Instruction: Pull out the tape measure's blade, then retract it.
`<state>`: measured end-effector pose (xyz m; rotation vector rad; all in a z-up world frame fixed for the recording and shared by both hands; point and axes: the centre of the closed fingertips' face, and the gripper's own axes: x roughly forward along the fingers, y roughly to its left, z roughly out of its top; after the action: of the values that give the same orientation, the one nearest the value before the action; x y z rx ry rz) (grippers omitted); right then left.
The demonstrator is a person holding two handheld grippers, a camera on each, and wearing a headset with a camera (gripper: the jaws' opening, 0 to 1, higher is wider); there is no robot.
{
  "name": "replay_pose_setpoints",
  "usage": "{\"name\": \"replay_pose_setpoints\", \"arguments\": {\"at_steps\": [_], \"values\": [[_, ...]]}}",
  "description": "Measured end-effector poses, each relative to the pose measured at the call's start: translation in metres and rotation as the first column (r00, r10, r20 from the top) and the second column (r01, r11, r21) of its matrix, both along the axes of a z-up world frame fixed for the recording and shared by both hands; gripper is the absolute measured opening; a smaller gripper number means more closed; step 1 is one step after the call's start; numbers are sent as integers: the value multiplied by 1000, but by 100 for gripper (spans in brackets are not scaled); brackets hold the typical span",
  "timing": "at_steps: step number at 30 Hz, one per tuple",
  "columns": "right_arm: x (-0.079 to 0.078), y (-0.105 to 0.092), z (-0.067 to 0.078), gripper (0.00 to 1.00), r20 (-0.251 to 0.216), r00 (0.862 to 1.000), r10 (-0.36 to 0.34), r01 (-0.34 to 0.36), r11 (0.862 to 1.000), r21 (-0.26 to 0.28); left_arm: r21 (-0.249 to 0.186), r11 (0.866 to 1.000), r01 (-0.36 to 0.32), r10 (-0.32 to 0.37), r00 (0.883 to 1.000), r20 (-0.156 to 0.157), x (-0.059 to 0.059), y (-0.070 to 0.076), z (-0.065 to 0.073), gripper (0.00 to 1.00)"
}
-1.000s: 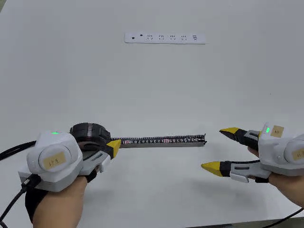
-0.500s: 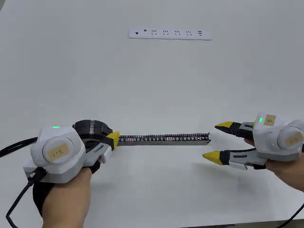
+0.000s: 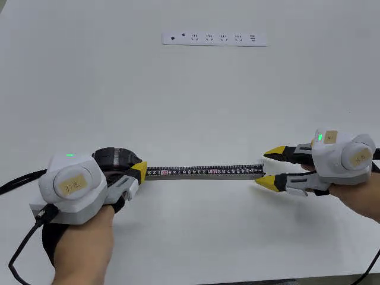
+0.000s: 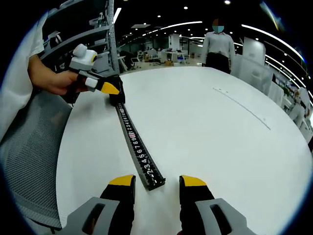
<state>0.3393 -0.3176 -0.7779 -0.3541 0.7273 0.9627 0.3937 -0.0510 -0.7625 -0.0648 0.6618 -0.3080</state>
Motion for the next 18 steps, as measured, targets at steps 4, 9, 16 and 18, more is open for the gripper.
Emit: {"name": "replay_pose_setpoints", "arguments": {"at_steps": [4,9,16,18], "values": [[0,2,-5,28,-6,1000,29,-29,999,-14,0,1000,1,-1,1000,-2,0,0,0,61],[-2,3,-10,23,-10,998,63,-63,998,-28,0,1000,2,-2,1000,-5,0,0,0,61],[-2,-1,-12,16,1,996,93,-93,995,-39,-1,1000,-1,1,1000,-9,0,0,-1,61],[-3,-1,-12,15,2,995,101,-101,994,-43,-2,1000,-2,2,1000,-9,0,0,-1,61]]}}
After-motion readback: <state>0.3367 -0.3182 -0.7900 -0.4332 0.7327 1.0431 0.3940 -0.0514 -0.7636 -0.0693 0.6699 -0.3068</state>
